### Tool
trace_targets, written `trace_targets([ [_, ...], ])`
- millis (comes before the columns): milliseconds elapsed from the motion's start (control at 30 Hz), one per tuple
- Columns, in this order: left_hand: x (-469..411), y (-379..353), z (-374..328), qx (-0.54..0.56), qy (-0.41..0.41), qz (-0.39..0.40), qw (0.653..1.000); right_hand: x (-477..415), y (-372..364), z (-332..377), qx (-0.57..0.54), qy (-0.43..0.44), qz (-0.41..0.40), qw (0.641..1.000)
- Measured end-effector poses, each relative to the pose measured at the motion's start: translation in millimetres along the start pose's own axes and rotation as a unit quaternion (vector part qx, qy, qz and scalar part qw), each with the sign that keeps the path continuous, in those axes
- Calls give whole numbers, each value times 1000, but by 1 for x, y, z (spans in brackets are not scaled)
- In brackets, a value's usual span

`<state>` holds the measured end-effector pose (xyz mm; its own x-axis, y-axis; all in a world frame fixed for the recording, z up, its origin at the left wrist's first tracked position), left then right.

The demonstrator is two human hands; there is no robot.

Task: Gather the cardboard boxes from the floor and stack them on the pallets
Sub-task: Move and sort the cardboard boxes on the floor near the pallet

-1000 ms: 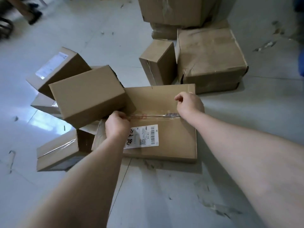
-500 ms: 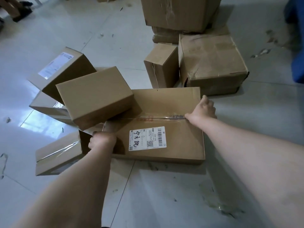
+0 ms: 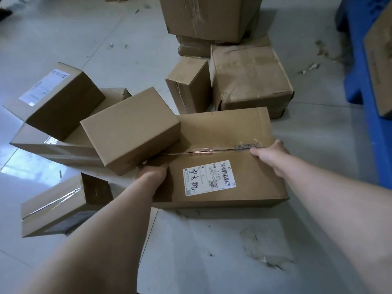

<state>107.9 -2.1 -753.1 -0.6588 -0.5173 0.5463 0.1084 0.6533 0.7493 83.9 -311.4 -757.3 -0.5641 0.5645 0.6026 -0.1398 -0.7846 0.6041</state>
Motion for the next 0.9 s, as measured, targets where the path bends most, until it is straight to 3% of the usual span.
trace_targets([
  [167,1,-12,-14,68,17,9,998,-6,19,-15,-14,5,-8,1000],
  [467,23,-13,-30,77,0,-10,997,-3,61,7,-42,37,-52,997],
  [900,77,-5,-131,0,-136,0,991,18,158,-10,-125,-15,-102,987],
])
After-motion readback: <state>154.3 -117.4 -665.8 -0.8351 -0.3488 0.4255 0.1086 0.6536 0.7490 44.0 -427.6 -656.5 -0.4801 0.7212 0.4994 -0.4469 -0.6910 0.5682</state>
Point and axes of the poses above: each hand's wrist, its own x-axis away from the middle knuckle, its own y-axis out of the back of the hand, z = x × y, the point moved 2 cm from there along -x, towards the middle knuckle, and after that the axes turned 2 degrees about -z, right-handed, at the moved point
